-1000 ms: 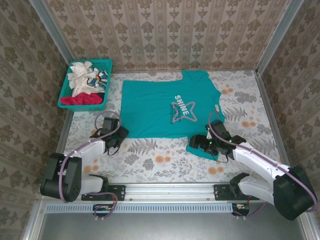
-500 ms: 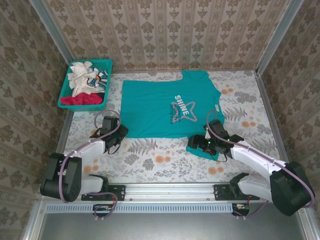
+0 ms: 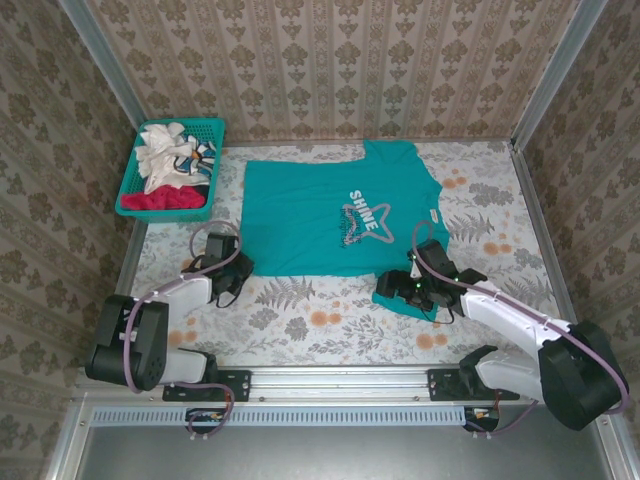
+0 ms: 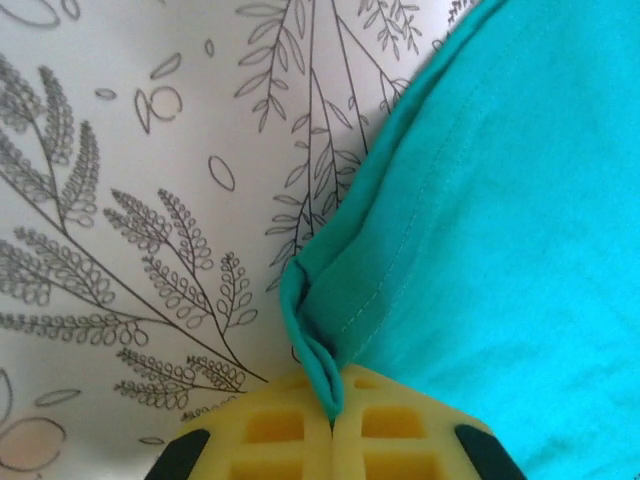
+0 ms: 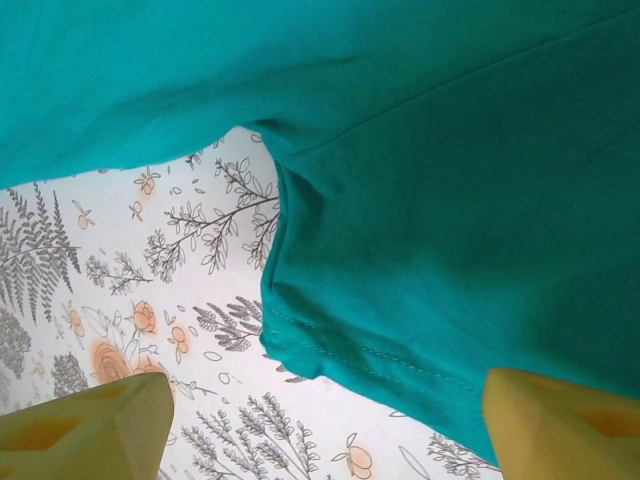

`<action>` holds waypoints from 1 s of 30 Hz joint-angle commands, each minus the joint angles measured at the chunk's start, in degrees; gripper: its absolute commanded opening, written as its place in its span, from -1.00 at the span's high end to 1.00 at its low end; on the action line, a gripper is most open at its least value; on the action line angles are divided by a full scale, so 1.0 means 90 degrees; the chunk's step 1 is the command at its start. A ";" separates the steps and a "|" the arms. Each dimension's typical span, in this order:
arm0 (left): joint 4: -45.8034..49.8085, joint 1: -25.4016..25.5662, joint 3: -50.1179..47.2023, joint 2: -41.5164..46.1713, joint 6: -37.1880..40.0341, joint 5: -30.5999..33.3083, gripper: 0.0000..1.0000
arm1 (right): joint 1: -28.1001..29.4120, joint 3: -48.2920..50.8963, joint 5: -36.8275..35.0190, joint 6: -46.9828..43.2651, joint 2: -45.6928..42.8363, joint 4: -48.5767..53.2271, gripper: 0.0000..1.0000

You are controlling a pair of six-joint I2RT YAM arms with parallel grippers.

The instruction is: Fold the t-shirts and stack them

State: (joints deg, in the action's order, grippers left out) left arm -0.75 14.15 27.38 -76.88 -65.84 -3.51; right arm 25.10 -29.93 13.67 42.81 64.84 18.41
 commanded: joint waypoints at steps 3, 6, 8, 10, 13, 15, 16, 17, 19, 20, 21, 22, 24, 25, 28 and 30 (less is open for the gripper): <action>0.0100 -0.0282 0.0128 0.0083 0.0430 -0.0277 1.00 | -0.0511 -0.0250 -0.0680 -0.0291 -0.0538 0.0619 -0.63; 0.0148 -0.0303 0.0156 0.0110 0.0499 -0.0299 1.00 | -0.1075 -0.0241 -0.0928 -0.0323 -0.0725 0.0880 -0.62; 0.0152 -0.0304 0.0170 0.0083 0.0509 -0.0304 1.00 | -0.1445 -0.0195 -0.0943 -0.0360 -0.0723 0.0898 -0.56; 0.0146 -0.0303 0.0164 0.0045 0.0499 -0.0304 1.00 | -0.1726 -0.0144 -0.0860 -0.0432 -0.0604 0.0886 -0.50; 0.0142 -0.0303 0.0167 0.0007 0.0490 -0.0321 1.00 | -0.1985 -0.0095 -0.0841 -0.0523 -0.0332 0.0911 -0.40; 0.0128 -0.0294 0.0156 -0.0002 0.0482 -0.0323 1.00 | -0.2079 -0.0035 -0.0925 -0.0537 -0.0227 0.0886 -0.33; 0.0121 -0.0294 0.0143 -0.0012 0.0466 -0.0323 1.00 | -0.2104 0.0002 -0.1009 -0.0521 -0.0187 0.0859 -0.28; 0.0106 -0.0293 0.0133 -0.0021 0.0453 -0.0323 1.00 | -0.2106 0.0022 -0.1117 -0.0512 -0.0134 0.0814 -0.21; 0.0086 -0.0284 0.0132 -0.0058 0.0454 -0.0333 1.00 | -0.2106 0.0024 -0.1339 -0.0443 -0.0007 0.0779 -0.05; 0.0081 -0.0275 0.0132 -0.0071 0.0451 -0.0342 1.00 | -0.2103 0.0008 -0.1462 -0.0429 0.0077 0.0800 0.00; 0.0056 -0.0283 0.0130 -0.0099 0.0446 -0.0357 1.00 | -0.2094 -0.0014 -0.1568 -0.0435 0.0138 0.0807 0.04; 0.0038 -0.0274 0.0122 -0.0123 0.0441 -0.0372 1.00 | -0.2093 -0.0032 -0.1657 -0.0430 0.0198 0.0818 0.06; -0.0024 -0.0263 0.0122 -0.0163 0.0407 -0.0418 1.00 | -0.2087 -0.0070 -0.1822 -0.0487 0.0317 0.0820 0.13; -0.0049 -0.0267 0.0122 -0.0188 0.0403 -0.0444 1.00 | -0.2086 -0.0094 -0.1875 -0.0504 0.0388 0.0828 0.18; -0.0106 -0.0250 0.0132 -0.0219 0.0373 -0.0484 1.00 | -0.2056 -0.0134 -0.1857 -0.0526 0.0597 0.0758 0.29; -0.0120 -0.0235 0.0132 -0.0253 0.0373 -0.0477 1.00 | -0.1995 -0.0142 -0.1784 -0.0533 0.0725 0.0646 0.38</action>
State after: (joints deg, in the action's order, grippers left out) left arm -1.02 11.90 27.62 -78.32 -62.78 -6.76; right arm 6.57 -30.35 -0.73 38.54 70.19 24.38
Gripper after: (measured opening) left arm 0.047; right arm 0.321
